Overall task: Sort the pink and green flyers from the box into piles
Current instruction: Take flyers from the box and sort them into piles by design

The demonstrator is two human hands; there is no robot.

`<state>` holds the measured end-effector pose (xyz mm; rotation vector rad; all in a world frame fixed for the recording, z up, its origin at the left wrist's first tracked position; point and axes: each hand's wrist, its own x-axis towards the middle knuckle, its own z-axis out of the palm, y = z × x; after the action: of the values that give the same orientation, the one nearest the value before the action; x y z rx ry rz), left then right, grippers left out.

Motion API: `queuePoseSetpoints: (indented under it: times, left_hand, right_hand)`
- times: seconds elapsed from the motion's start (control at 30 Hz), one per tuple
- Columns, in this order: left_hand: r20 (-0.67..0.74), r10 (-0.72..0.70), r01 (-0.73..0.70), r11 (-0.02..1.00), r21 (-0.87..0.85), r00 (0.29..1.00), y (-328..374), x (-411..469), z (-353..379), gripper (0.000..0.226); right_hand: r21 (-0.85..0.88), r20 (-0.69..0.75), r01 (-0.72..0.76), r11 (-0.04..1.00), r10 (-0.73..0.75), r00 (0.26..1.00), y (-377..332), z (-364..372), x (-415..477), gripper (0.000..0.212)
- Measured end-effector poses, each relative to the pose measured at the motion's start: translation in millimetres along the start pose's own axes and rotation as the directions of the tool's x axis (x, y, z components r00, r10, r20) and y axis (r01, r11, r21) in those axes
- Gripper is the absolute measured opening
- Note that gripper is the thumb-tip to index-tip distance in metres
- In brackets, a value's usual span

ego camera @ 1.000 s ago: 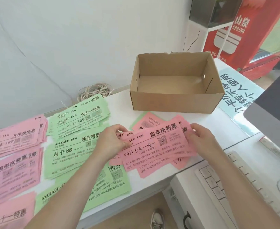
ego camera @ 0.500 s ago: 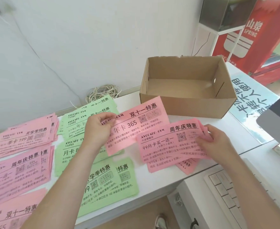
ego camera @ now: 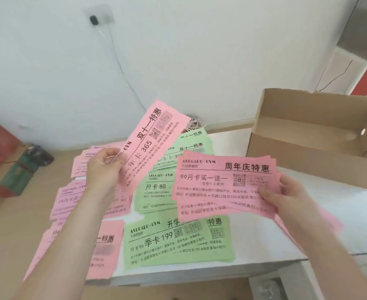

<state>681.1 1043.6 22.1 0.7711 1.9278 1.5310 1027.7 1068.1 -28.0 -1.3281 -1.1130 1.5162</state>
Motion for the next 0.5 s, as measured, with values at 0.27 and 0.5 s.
queuePoseSetpoints:
  times: [0.27, 0.5]
  left_hand:
    - [0.024, -0.120, 0.119, 0.992, 0.041, 0.993, -30.3, 13.6, -107.3, 0.030]
    - [0.172, -0.211, 0.129, 0.909, 0.395, 0.962, -62.5, 41.2, -209.7, 0.027]
  right_hand:
    - [-0.373, 0.149, 0.031, 0.927, 0.026, 0.988, 32.8, 126.1, -23.2, 0.030]
    - [0.083, 0.037, -0.029, 0.996, 0.026, 0.999, -0.1, 158.3, 2.3, 0.032]
